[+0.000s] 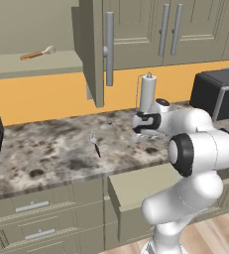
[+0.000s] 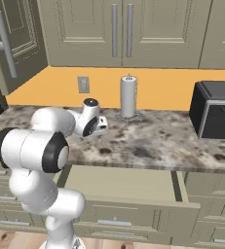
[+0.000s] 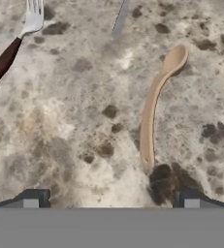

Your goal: Organize the utensils by type. Pick up the wooden spoons from the counter and place them in the open cabinet. Then pick up the metallic utensils from the counter and place them in the open drawer.

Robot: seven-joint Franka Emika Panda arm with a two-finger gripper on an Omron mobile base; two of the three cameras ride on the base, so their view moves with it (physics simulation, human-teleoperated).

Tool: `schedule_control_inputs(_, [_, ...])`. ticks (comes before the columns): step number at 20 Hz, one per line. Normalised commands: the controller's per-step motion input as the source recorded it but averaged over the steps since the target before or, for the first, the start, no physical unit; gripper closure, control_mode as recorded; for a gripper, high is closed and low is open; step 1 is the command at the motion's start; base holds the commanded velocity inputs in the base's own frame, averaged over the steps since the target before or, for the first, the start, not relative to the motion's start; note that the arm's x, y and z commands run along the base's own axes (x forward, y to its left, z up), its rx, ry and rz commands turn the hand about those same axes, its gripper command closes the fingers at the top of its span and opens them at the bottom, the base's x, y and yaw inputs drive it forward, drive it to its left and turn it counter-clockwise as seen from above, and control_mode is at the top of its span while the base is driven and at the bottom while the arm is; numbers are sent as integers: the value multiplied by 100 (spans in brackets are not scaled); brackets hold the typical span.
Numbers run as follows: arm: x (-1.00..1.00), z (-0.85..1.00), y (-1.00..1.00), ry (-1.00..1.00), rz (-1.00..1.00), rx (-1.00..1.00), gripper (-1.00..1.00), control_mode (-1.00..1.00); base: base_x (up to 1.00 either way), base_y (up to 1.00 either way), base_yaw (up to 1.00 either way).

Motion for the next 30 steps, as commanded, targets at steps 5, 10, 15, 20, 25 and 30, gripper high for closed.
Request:
schedule_control_inputs(5, [47,-27,1,0,0,0,-100,-100,0,0,0])
schedule_control_inputs(10, [46,-35,3,0,0,0,-100,-100,0,0,0])
schedule_control_inputs(15, [39,-32,0,0,0,0,-100,-100,0,0,0])
schedule_control_inputs(20, [32,-36,5,0,0,0,-100,-100,0,0,0])
schedule_control_inputs(25, [20,-35,12,0,0,0,-100,-100,0,0,0])
schedule_control_inputs(30, [15,-33,11,0,0,0,100,-100,0,0,0])
